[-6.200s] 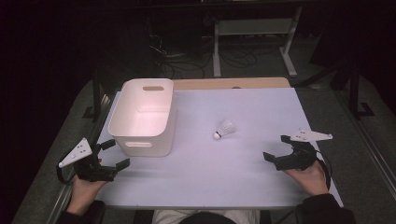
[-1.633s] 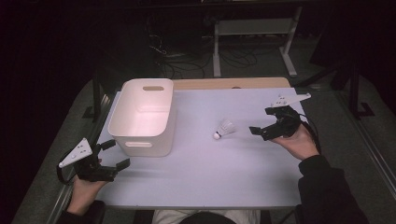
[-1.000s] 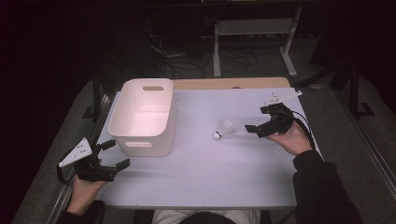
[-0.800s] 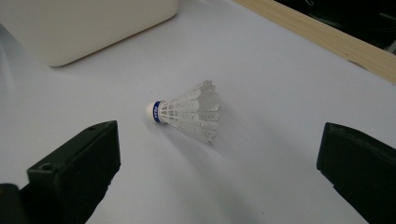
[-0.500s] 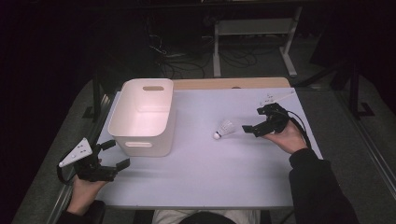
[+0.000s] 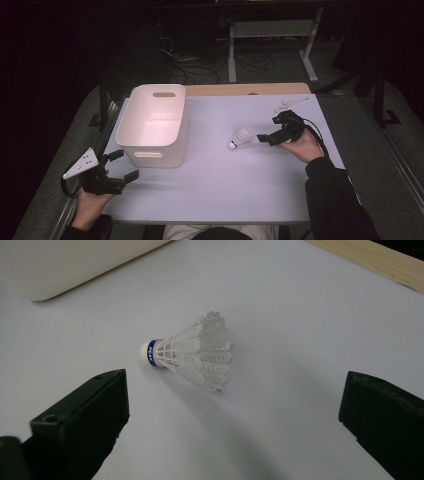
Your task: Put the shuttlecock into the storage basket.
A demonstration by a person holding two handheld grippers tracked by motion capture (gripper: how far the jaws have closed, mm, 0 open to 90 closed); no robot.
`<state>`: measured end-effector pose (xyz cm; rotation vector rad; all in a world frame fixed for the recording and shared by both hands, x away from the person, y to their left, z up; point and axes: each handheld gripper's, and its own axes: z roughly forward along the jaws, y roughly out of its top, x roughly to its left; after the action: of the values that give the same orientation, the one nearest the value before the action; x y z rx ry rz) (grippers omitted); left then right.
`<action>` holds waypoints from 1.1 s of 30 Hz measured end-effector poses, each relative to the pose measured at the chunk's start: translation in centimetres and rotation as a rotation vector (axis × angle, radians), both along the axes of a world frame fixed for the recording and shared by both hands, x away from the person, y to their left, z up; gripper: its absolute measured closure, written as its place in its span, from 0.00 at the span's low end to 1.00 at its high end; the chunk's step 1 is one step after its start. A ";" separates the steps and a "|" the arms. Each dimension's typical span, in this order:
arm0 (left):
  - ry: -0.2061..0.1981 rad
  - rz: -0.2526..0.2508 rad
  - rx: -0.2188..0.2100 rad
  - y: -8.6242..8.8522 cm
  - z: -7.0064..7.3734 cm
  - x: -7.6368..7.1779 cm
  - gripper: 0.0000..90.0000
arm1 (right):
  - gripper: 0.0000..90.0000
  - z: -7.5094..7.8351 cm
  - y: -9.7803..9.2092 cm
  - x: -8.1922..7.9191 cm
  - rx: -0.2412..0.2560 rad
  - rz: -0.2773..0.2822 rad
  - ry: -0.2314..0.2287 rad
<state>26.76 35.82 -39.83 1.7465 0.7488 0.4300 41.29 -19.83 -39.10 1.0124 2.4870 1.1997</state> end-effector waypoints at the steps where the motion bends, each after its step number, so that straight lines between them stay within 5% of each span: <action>1: 0.000 0.000 0.000 0.0 0.0 0.0 0.00 | 0.05 -0.1 0.0 0.1 0.004 0.009 0.005; 12: -0.001 -0.003 -0.002 0.0 0.0 0.0 0.00 | 0.34 -0.7 -0.1 1.0 0.004 0.057 0.069; 25: -0.001 -0.004 -0.002 0.0 0.0 0.0 0.00 | 0.89 -1.6 0.1 1.5 0.009 0.127 0.155; 33: -0.001 -0.005 -0.001 0.0 0.0 0.0 0.00 | 0.99 -2.1 0.9 1.8 -0.018 0.150 0.192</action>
<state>26.75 35.81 -39.83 1.7466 0.7435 0.4265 43.09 -18.91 -41.24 0.9953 2.7605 1.1685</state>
